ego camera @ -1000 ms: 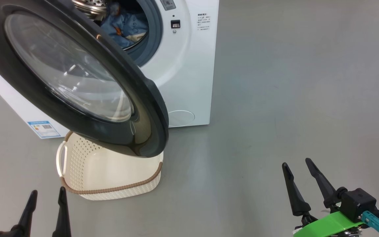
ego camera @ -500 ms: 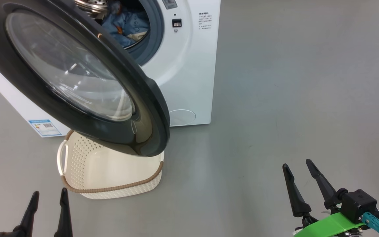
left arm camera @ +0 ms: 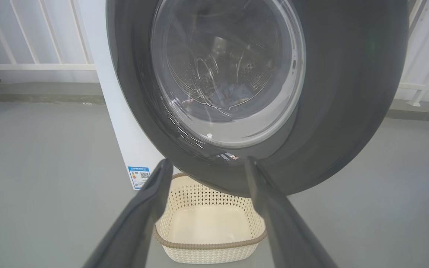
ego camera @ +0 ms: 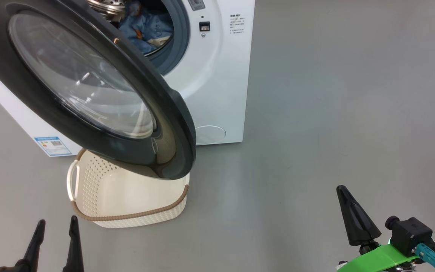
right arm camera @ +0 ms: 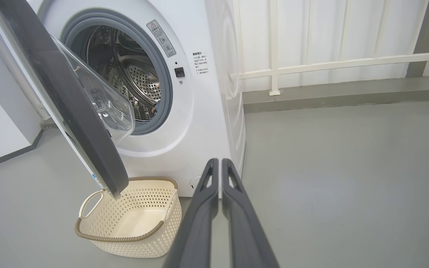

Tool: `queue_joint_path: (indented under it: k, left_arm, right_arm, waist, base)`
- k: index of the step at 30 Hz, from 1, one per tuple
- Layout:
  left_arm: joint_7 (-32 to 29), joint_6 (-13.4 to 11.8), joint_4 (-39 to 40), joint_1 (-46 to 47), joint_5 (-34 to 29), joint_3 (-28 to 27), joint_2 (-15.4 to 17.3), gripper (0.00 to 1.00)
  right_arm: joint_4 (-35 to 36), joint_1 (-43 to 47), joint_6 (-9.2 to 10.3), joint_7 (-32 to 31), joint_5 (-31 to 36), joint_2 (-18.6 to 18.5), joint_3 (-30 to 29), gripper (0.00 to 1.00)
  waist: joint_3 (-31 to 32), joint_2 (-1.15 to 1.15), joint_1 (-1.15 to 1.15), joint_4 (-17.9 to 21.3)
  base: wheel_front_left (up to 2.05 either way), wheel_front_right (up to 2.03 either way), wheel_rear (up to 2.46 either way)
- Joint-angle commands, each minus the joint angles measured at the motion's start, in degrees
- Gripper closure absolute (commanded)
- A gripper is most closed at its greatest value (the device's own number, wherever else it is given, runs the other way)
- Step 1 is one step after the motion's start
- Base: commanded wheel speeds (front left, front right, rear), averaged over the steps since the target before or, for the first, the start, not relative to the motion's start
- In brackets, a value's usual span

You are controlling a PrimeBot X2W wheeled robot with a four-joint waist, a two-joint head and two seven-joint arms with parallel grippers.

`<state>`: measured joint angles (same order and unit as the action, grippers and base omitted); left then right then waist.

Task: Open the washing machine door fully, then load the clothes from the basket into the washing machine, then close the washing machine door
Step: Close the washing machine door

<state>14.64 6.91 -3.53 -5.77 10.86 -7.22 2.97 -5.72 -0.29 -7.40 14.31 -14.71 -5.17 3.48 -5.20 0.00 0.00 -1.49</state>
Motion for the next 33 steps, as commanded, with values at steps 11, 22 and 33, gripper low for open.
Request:
queue_joint_path:
  k: [11,22,33]
  left_arm:
    - [0.36,0.35,1.21,1.57,-0.46,-2.23,0.22,0.0]
    - [0.36,0.46,0.8,1.52,-0.1,-1.91,0.06,0.0]
    - [0.36,0.53,0.23,2.47,0.18,-0.03,-0.03,0.0]
  right_arm:
    - [6.77,-2.17,-0.09,0.69,-1.06,0.24,0.97,1.0]
    - [26.26,-8.84,-0.09,0.69,-3.67,-2.1,6.22,1.0]
    - [30.02,-17.64,-0.09,-0.31,-6.51,-4.82,21.29,1.0]
  waist:
    - [-0.34,0.0,0.0,-0.22]
    - [0.24,0.0,0.0,-1.25]
    - [0.16,0.0,0.0,-4.62]
  base:
    - [0.0,0.0,0.0]
    - [0.0,0.0,0.0]
    - [0.0,0.0,0.0]
